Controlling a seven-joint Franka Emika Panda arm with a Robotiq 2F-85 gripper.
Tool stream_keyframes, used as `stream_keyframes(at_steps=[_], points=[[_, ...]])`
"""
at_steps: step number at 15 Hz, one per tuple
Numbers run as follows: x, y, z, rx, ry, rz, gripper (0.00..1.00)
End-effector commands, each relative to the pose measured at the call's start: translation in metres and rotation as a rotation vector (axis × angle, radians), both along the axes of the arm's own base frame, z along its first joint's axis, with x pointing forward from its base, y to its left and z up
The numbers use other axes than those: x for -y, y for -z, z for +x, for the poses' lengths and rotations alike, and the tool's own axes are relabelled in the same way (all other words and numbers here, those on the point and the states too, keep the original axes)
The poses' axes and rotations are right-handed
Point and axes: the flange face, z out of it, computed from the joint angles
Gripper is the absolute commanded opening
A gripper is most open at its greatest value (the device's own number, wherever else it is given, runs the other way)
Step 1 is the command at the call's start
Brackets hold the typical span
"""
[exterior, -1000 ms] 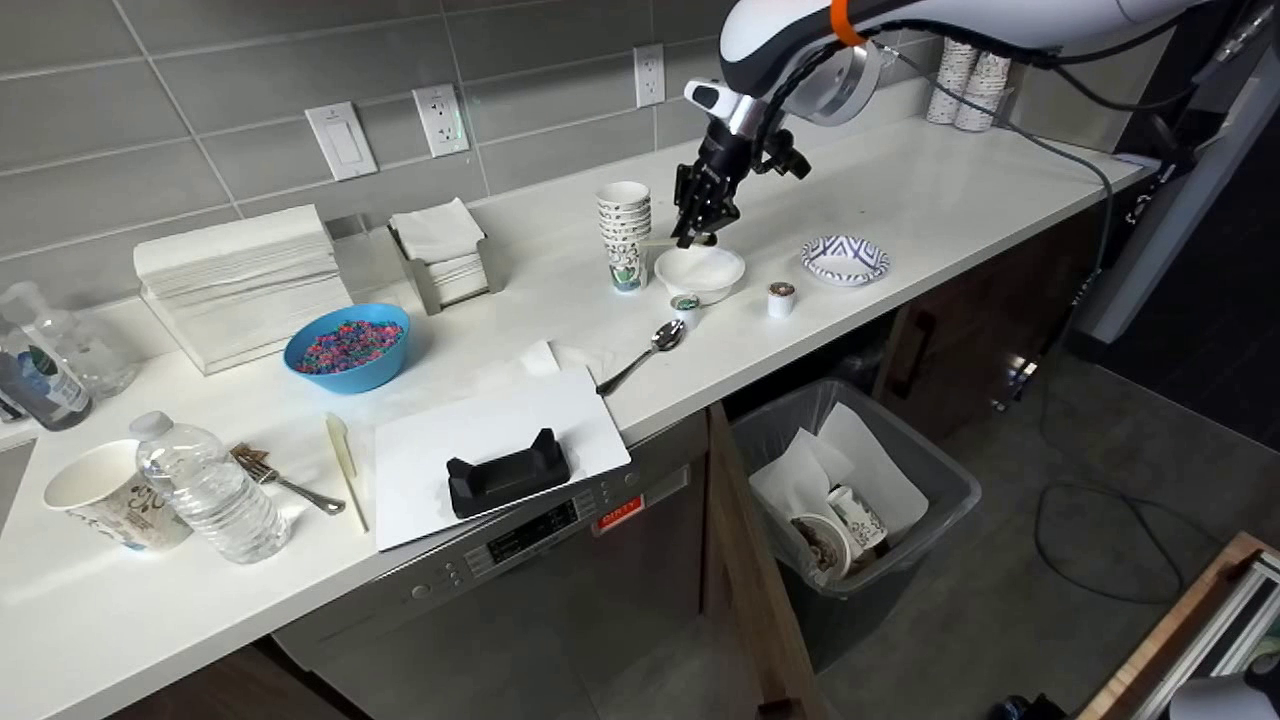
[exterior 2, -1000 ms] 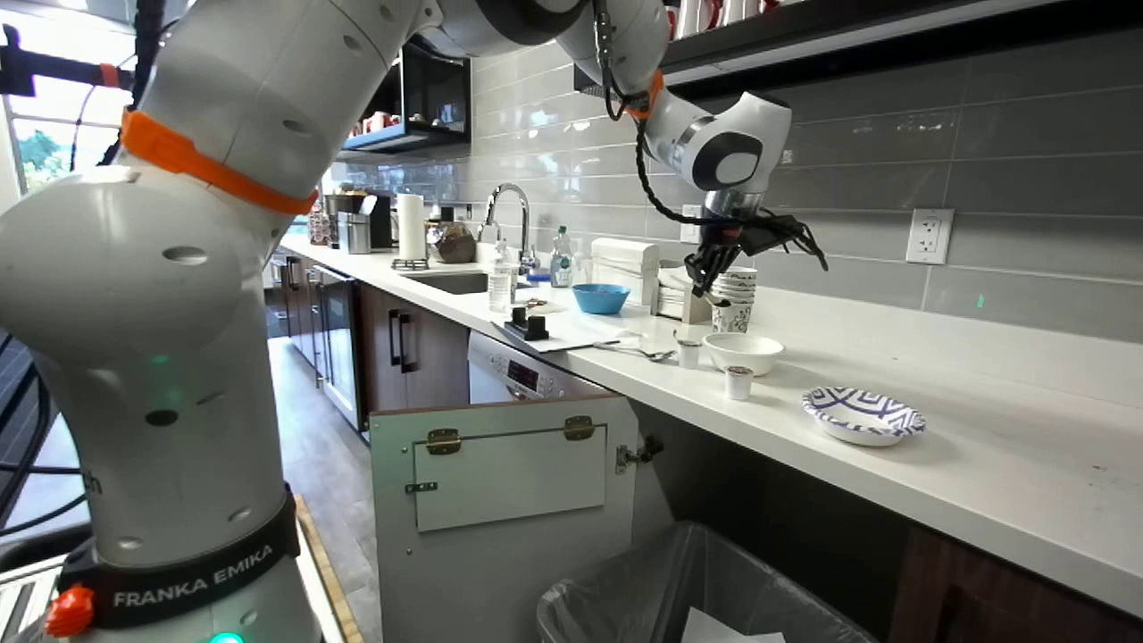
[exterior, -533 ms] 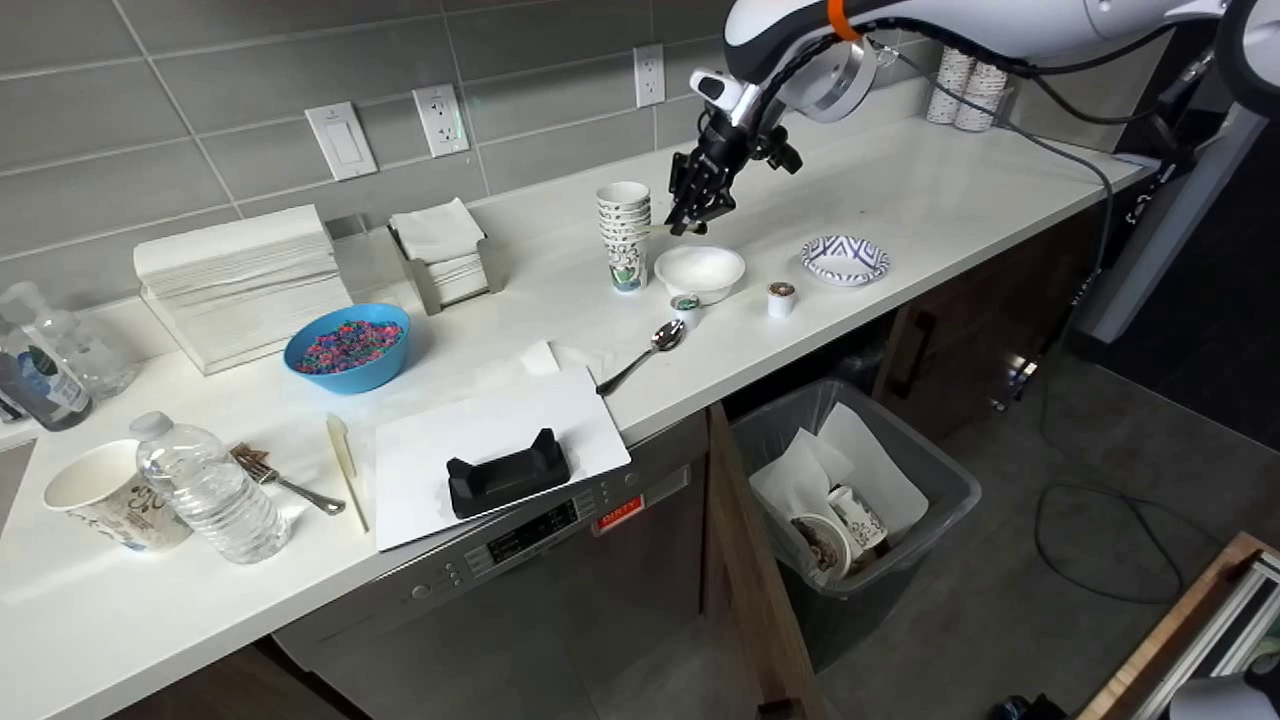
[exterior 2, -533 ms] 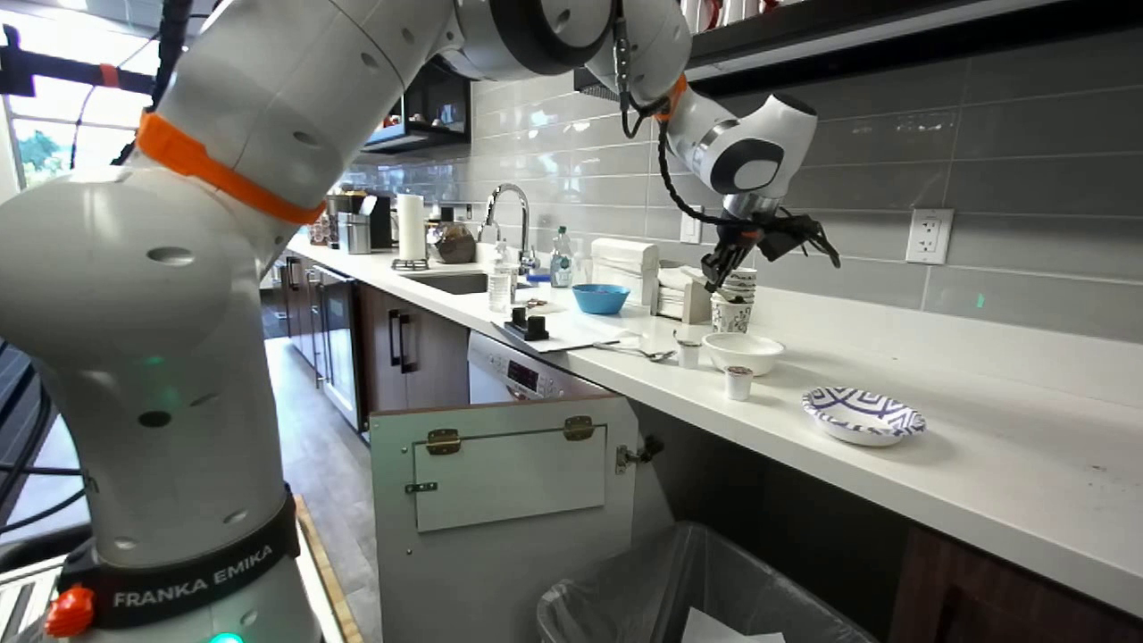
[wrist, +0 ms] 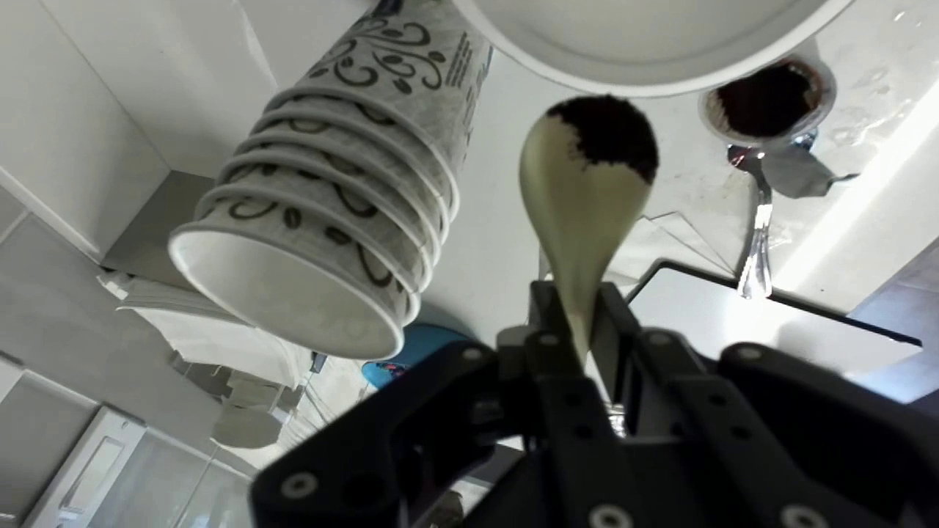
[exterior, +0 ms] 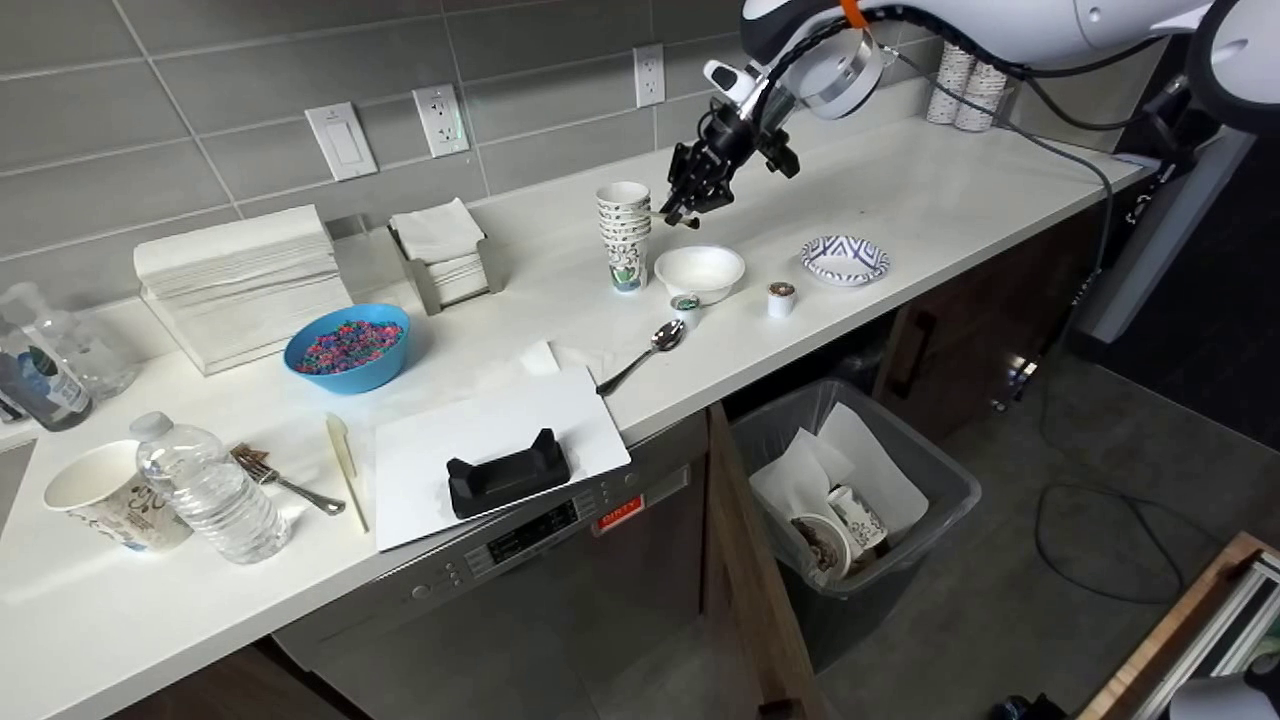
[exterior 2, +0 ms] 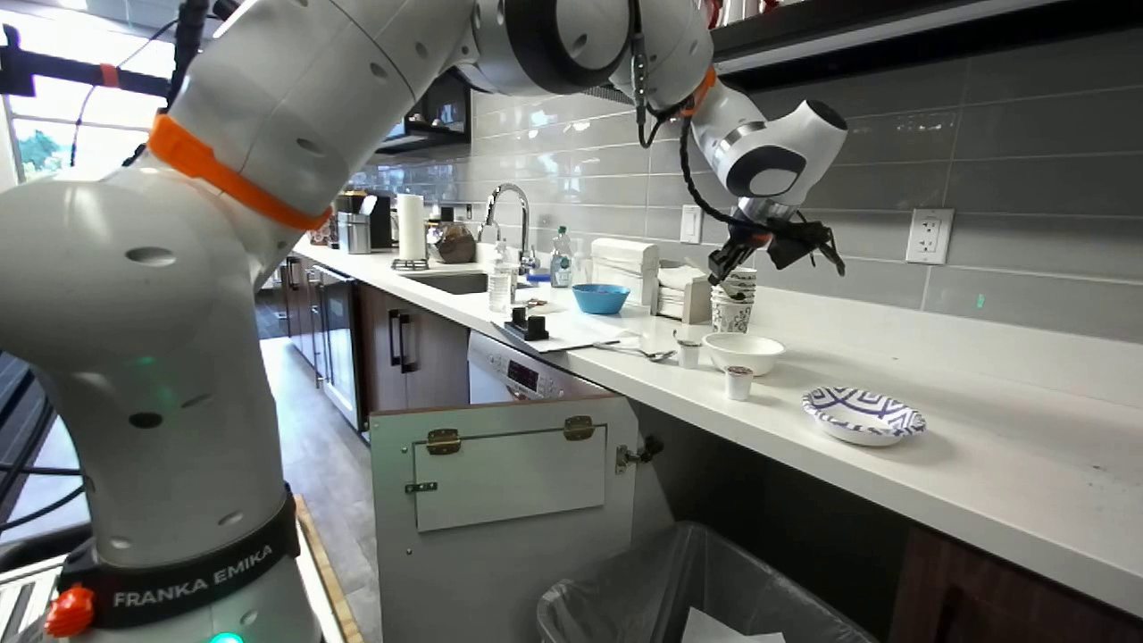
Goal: Use the white spoon to collect some coffee beans from the coffee pod on the left then place them inside the white bowl.
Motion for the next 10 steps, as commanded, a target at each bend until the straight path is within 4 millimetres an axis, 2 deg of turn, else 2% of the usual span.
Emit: stream_keyframes(at_steps=[1, 10], points=[[0.010, 0.004, 0.001, 0.015, -0.018, 0.095, 0.04], [0.029, 0.006, -0.005, 0.099, 0.026, 0.285, 0.04]])
